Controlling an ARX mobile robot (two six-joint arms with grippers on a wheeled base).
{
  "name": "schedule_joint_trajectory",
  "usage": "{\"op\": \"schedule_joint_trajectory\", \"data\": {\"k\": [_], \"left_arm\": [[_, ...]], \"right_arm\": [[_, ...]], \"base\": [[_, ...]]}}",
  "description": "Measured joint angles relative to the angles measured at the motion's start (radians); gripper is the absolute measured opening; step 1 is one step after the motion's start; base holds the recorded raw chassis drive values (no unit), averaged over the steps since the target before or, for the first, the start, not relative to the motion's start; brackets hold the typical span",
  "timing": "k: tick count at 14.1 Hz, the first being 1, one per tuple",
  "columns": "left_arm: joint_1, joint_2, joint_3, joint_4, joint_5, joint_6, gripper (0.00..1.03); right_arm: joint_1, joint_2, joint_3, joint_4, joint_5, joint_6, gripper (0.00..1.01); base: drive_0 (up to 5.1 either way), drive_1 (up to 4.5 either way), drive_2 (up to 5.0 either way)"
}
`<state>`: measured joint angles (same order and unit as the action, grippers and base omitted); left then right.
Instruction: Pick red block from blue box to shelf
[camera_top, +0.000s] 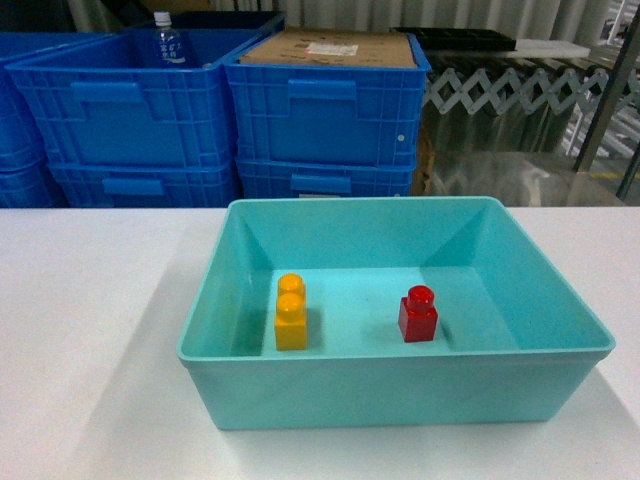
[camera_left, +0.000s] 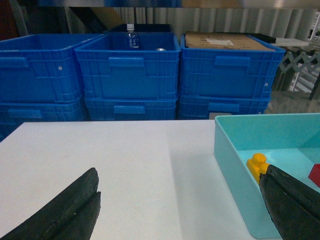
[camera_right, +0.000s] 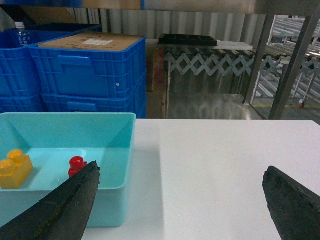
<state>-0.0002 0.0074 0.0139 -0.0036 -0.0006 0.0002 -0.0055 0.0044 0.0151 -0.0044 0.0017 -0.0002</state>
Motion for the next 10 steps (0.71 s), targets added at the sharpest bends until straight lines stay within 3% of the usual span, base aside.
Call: {"op": "schedule_joint_trajectory", "data": {"k": [2, 6, 8, 10], "left_arm": [[0.0, 0.0, 0.0, 0.0, 0.0, 0.0, 0.98], [0.0, 0.0, 0.0, 0.0, 0.0, 0.0, 0.98], [0.0, 0.0, 0.0, 0.0, 0.0, 0.0, 0.98], [0.0, 0.0, 0.0, 0.0, 0.0, 0.0, 0.98]], "right_arm": [[0.006, 0.009, 0.0, 0.01, 0.0, 0.001, 0.98], [0.03, 0.24, 0.039, 0.206, 0.002, 0.008, 0.98], [0.083, 0.441, 0.148, 0.362, 0.024, 0.007, 0.98], [0.167, 0.651, 0.284, 0.431, 0.074, 0.006, 0.98]], "base": [[0.0, 0.0, 0.0], [0.0, 0.0, 0.0], [0.0, 0.0, 0.0], [0.0, 0.0, 0.0]]}}
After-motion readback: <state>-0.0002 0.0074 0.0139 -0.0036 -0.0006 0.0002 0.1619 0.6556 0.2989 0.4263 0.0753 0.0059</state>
